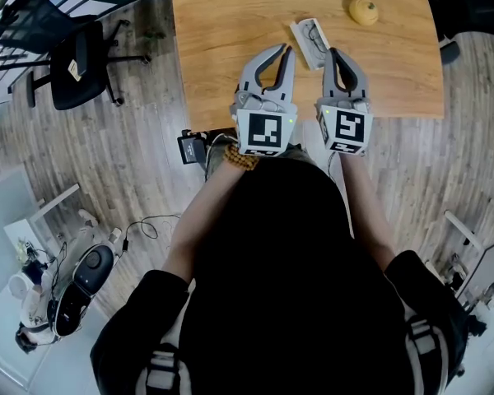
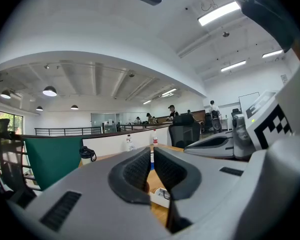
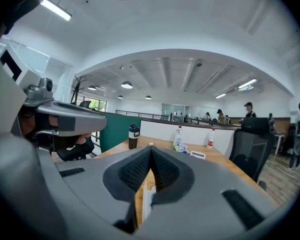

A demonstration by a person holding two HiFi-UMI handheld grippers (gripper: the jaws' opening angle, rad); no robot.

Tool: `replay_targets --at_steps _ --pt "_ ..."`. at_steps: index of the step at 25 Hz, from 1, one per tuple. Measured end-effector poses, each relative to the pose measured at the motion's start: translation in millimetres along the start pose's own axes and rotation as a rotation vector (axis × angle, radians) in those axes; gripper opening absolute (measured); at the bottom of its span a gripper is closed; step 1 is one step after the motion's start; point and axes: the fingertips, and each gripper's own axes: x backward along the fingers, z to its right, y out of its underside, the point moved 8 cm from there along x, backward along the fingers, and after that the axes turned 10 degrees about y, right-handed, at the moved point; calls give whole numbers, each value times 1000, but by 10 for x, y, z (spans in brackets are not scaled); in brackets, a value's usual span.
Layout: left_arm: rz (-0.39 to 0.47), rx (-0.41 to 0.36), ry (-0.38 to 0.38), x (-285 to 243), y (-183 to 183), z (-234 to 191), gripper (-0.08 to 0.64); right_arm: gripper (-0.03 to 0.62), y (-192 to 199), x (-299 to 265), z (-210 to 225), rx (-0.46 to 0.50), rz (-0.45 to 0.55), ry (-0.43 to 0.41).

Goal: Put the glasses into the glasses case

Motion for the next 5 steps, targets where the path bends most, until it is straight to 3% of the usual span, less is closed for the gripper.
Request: replay_targets --at_steps 5 --pt "-38 16 16 50 14 16 37 6 60 24 15 -13 -25 3"
